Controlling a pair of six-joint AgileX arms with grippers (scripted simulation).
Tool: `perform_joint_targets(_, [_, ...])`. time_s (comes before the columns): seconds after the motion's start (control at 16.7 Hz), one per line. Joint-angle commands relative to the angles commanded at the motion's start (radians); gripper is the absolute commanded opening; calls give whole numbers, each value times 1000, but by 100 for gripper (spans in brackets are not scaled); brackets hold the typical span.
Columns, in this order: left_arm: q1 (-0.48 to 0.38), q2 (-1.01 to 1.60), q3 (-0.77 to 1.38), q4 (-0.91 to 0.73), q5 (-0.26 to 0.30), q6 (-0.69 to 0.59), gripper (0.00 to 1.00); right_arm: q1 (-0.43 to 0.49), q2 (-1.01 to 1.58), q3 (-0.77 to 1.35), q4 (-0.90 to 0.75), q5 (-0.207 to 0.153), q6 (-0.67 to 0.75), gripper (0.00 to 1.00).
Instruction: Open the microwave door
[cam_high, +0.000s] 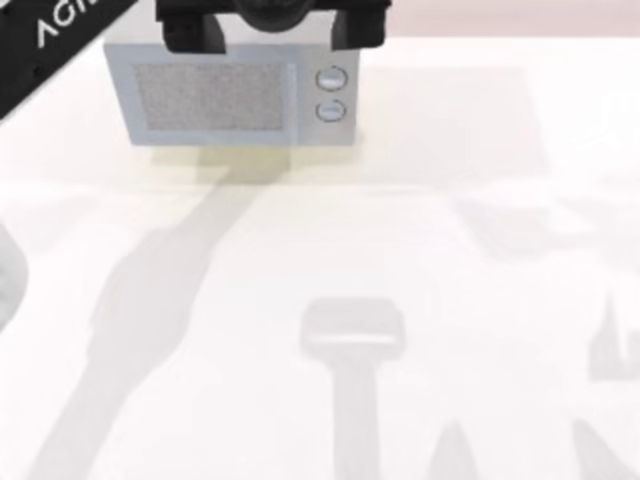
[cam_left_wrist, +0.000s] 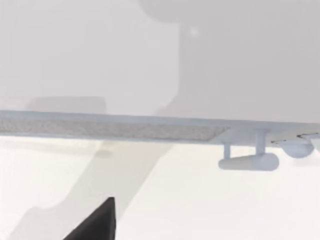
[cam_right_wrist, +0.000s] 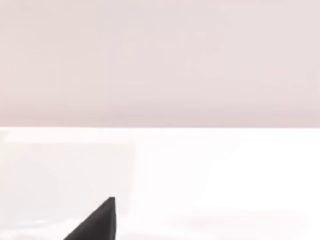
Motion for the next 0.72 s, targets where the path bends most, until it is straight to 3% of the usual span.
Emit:
perform_joint_targets(0.36, [38,82,-95,195,18,37,100,0,0,0,0,0,0,100])
perform_joint_targets(0.66, [42,93,-105,212,20,41,100,0,0,0,0,0,0,100])
perform_joint_targets(0.72, [42,93,-105,212,20,41,92,0,0,0,0,0,0,100])
